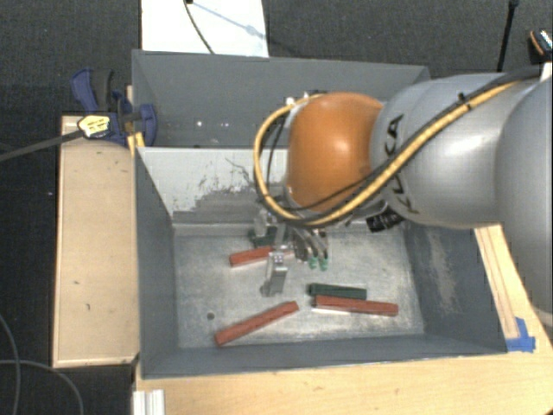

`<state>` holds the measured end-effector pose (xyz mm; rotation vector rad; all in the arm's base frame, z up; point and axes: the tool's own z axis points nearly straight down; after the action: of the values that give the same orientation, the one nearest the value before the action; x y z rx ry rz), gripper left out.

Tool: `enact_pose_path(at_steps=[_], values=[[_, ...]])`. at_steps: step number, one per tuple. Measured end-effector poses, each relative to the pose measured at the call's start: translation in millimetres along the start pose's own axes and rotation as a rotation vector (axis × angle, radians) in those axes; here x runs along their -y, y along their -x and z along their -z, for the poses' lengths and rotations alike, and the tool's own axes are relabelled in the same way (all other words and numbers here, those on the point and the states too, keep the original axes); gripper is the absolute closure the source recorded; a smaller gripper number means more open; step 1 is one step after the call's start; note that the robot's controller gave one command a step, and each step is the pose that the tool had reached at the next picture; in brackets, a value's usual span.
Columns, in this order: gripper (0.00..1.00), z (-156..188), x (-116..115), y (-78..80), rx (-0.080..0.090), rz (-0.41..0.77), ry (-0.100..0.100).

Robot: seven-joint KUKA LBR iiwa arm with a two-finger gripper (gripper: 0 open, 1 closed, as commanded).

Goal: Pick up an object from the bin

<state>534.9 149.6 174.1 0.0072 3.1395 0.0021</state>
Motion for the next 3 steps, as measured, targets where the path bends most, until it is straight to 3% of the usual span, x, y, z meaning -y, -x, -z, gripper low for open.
enact_pose_path(at_steps=[1, 2, 3], values=[[0.0, -95.3, 14.9, 21.5, -0.004, 0.353, -0.001], [1.0, -93.9, 14.3, 22.2, -0.002, 0.347, 0.0], [0.0, -93.9, 14.3, 22.2, -0.002, 0.344, 0.0]])
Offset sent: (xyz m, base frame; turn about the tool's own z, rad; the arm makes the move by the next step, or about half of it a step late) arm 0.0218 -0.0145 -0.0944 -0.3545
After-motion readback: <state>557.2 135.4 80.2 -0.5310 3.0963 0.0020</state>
